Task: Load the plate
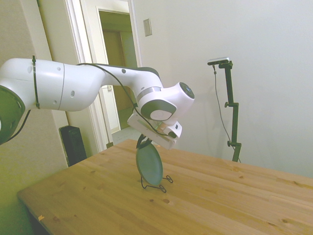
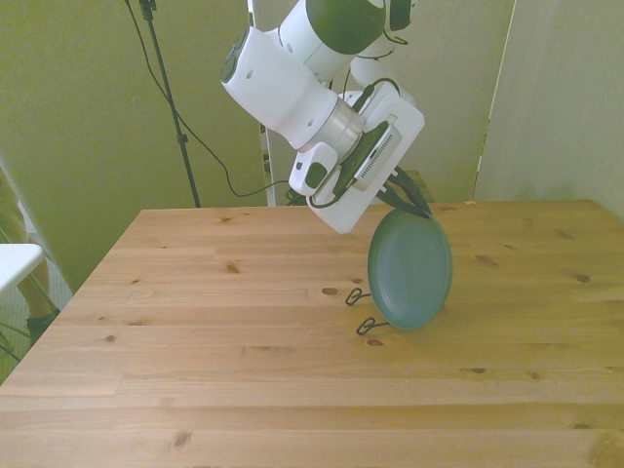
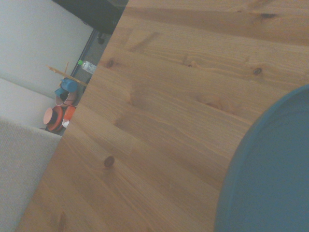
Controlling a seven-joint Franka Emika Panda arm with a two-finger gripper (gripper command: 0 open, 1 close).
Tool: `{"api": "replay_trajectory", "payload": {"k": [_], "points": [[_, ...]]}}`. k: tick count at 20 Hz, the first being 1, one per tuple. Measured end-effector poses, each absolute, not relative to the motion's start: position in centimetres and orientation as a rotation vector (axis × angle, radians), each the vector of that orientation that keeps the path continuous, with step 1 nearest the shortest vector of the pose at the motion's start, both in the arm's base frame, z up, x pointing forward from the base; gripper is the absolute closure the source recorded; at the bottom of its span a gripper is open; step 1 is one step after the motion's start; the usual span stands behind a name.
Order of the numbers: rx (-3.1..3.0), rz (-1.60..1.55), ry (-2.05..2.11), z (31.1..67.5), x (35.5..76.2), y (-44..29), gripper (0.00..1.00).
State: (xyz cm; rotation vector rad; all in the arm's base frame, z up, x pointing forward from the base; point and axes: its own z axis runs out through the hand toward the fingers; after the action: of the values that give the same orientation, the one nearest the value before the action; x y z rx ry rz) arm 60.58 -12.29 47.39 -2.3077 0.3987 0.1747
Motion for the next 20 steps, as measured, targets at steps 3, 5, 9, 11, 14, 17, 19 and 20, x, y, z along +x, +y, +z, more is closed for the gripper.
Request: {"api": "replay_trajectory", "payload": {"k": [3,5,9,11,14,17,19,20], "points": [[-2.306,0.181,0.406,47.2,60.5,-12.3,0.0],[-2.304,0.186,0.408,47.0,60.5,-12.2,0.0],[-2.303,0.188,0.413,46.8,60.4,-12.3,0.0],[-2.305,0.184,0.415,46.8,60.4,-12.3,0.0],[-2.312,0.169,0.431,47.8,60.0,-12.7,0.0],[-2.357,0.128,0.49,51.4,58.3,-14.3,0.0],[-2.418,0.075,0.549,54.8,56.5,-15.6,0.0],[-2.453,0.041,0.579,56.5,55.4,-16.2,0.0]]}}
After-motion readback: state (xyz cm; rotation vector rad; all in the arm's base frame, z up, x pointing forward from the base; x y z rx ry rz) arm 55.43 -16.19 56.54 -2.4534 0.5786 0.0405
